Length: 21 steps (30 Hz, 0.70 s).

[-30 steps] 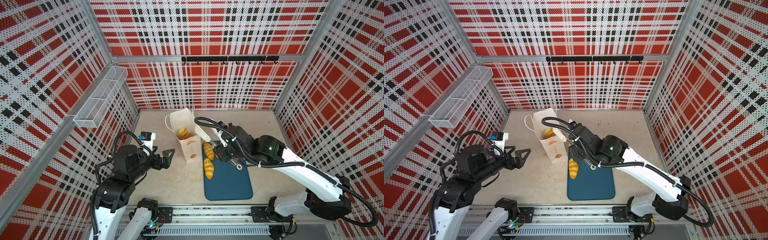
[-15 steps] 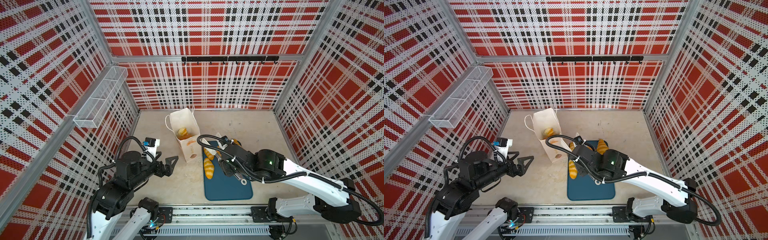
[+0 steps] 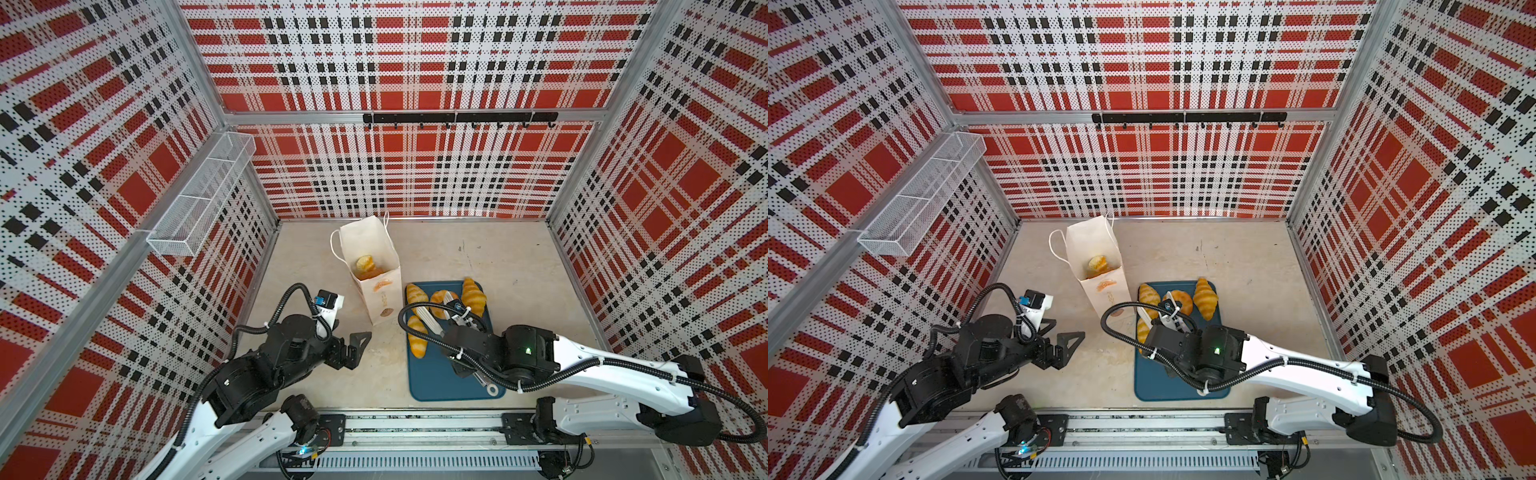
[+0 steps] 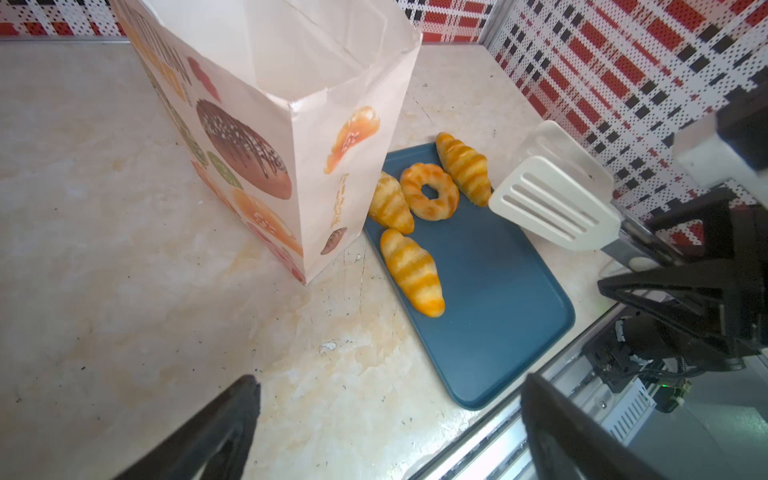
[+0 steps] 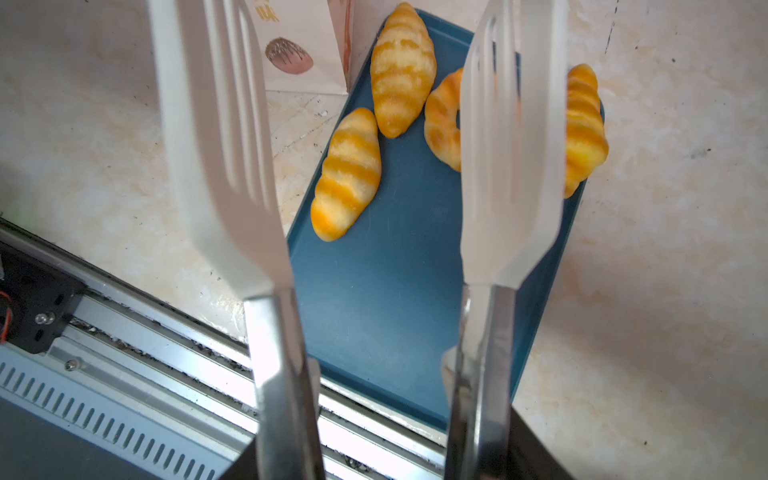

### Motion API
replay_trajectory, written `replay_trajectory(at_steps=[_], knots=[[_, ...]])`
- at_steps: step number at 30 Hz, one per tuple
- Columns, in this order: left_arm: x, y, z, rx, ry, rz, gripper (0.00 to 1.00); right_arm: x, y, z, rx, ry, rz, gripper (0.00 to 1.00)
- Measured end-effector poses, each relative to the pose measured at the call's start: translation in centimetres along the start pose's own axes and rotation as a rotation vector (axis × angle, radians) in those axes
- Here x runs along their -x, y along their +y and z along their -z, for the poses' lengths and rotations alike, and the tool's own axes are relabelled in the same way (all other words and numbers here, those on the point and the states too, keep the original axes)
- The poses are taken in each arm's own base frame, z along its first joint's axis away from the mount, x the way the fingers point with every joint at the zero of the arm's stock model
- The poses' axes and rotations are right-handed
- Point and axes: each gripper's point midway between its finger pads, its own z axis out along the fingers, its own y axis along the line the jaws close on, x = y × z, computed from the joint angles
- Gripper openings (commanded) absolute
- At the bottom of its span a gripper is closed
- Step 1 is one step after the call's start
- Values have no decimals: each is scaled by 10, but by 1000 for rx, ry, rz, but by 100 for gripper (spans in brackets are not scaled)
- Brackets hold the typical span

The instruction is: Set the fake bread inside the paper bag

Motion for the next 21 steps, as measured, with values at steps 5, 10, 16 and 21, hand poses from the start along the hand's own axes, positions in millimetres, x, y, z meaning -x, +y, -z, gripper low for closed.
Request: replay_trajectory(at_steps=[5,10,16,21], knots=[[-16,-3,-9,13,23,-17,99,-17,5,-14,-21,35,-2,58],[-29,-3,-17,33,36,-27,99,-38,7,-34,-32,65,-18,58],[-42,-3,-23,48,41,-24,99,-61,10,-55,-29,112,-35,58],[-46,0,-25,62,38,-4,99,-68,23,-70,-16,141,-45,59]])
